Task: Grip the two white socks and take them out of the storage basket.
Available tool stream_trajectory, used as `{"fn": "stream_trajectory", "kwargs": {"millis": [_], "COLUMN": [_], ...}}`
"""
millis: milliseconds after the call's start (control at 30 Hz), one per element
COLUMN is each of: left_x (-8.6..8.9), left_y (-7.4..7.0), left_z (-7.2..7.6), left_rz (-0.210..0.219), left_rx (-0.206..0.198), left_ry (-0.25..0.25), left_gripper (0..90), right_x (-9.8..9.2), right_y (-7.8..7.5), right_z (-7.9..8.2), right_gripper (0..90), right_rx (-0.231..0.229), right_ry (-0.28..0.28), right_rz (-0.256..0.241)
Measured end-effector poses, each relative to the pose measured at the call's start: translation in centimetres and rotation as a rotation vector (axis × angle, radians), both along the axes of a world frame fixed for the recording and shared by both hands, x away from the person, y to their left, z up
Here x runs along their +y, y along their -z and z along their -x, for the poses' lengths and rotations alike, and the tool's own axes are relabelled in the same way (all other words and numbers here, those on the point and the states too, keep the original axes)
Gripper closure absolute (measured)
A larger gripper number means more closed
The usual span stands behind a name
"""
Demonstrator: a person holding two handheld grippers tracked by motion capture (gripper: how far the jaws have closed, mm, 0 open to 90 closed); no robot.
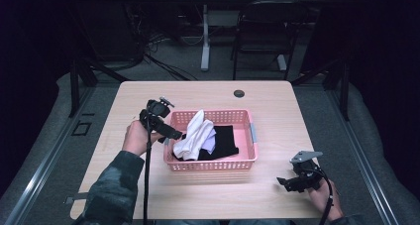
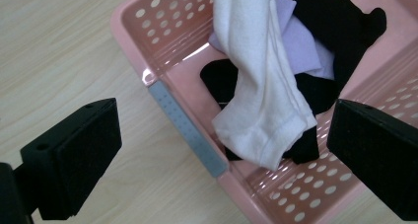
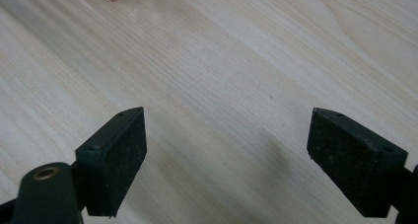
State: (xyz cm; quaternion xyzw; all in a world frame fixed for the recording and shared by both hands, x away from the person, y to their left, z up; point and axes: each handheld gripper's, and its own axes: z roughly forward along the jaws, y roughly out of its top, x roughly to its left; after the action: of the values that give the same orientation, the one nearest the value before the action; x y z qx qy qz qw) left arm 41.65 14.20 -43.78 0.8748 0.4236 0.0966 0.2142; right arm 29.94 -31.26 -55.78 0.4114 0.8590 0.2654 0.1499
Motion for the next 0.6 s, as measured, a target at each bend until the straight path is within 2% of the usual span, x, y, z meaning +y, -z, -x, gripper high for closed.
{"fn": "stream_trajectory", "kwargs": {"millis": [233,300,433,500,600], "left_x": [-1.6,-2.4,-3.3,-3.8,-4.4], "left_y": [0.7,1.4,2.0,2.3,3.0], "left_z": [-0.7,-1.0,-1.4,-1.7,-2.0], "left_rz": [-0.005,-0.016,-0.025,-0.042,-0.044], "left_rx": [0.018,0.047,0.058,0.073,0.091], "left_ry": [0.022,0.036,0.046,0.055,0.060], "left_gripper": [0.1,0.0,0.0,0.0,0.1], "right_x": [0.0,0.0,0.0,0.0,0.1], "right_y": [0.0,0.0,0.0,0.1,0.1], "right_z": [0.0,0.0,0.0,0.0,0.0], "right_gripper": [14.5,14.5,14.5,14.5,14.5], "right_rx": [0.000,0.001,0.004,0.004,0.003], "right_ry": [0.001,-0.001,-0.005,-0.006,-0.006], "right_rz": [0.002,-0.003,-0.003,-0.012,-0.013]}}
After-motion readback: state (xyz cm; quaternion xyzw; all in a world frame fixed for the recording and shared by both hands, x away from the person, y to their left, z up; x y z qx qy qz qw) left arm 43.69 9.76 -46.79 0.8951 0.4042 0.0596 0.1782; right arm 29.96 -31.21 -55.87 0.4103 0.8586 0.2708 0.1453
